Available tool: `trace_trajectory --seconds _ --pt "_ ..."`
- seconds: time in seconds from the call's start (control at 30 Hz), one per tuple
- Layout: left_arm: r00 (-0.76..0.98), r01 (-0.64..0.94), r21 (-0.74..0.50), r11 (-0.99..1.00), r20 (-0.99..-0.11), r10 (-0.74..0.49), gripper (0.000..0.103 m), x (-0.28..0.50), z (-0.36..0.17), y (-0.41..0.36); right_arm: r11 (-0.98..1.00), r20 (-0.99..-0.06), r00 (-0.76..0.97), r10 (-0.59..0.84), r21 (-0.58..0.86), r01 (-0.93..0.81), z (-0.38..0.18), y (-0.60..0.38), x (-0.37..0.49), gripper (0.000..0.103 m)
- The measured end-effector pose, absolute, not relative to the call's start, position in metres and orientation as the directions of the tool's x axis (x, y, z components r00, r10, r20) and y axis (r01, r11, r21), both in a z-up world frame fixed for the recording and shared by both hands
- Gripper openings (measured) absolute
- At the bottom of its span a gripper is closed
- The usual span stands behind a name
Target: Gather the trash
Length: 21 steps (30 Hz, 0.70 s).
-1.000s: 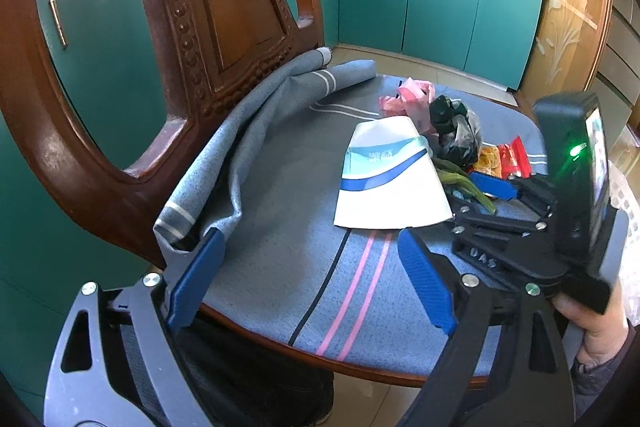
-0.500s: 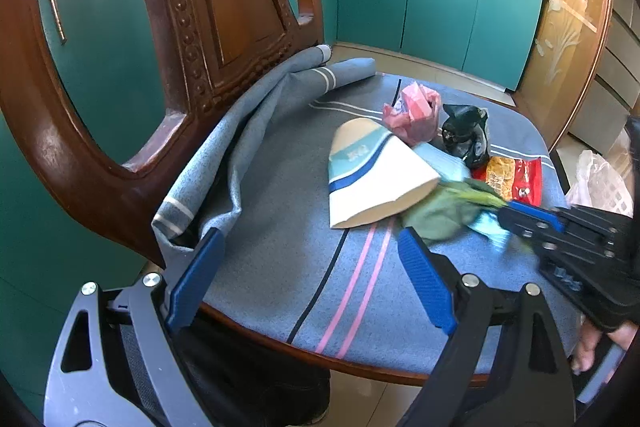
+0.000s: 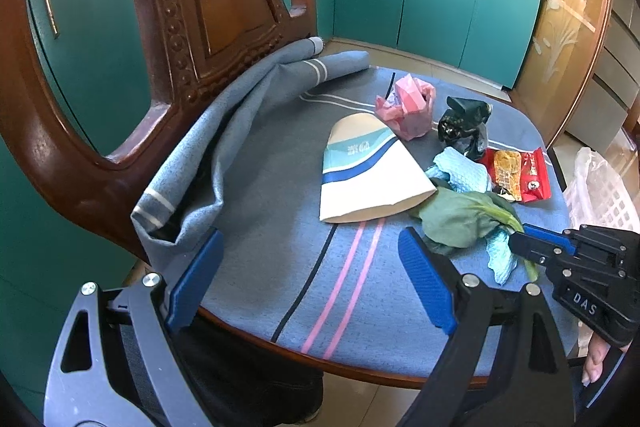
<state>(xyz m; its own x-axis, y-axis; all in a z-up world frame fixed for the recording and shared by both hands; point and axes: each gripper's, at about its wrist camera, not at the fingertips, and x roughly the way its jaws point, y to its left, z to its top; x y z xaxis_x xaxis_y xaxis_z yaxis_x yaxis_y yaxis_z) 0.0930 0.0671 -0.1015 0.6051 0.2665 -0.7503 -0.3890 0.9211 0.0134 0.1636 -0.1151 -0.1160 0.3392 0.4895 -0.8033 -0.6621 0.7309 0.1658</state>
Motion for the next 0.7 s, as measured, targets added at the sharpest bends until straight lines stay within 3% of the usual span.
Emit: trace_trajectory --seconds 0.07,0.13,0.2,0.33,0.7 --pt "0.607 -0.388 0.013 0.921 -0.748 0.267 0.089 0.092 -0.101 0.067 0.717 -0.795 0.33 0.509 0.179 -0.674 -0.115 -0.113 0.162 0.026" --pt "0.607 -0.391 0.012 0.92 -0.749 0.268 0.09 0.092 -0.102 0.067 0.722 -0.791 0.347 0.504 0.165 -0.672 -0.114 -0.112 0.161 0.048" --pt "0.601 -0.394 0.01 0.919 -0.754 0.266 0.09 0.094 -0.103 0.067 0.734 -0.791 0.372 0.486 0.138 -0.665 -0.114 -0.11 0.162 0.055" --pt "0.604 -0.39 0.009 0.921 -0.753 0.262 0.09 0.094 -0.103 0.065 0.759 -0.802 0.392 0.45 0.112 -0.641 -0.121 -0.107 0.17 0.059" --pt "0.606 -0.396 0.006 0.918 -0.749 0.266 0.09 0.089 -0.101 0.068 0.717 -0.831 0.359 0.425 0.067 -0.694 -0.138 -0.084 0.161 0.056"
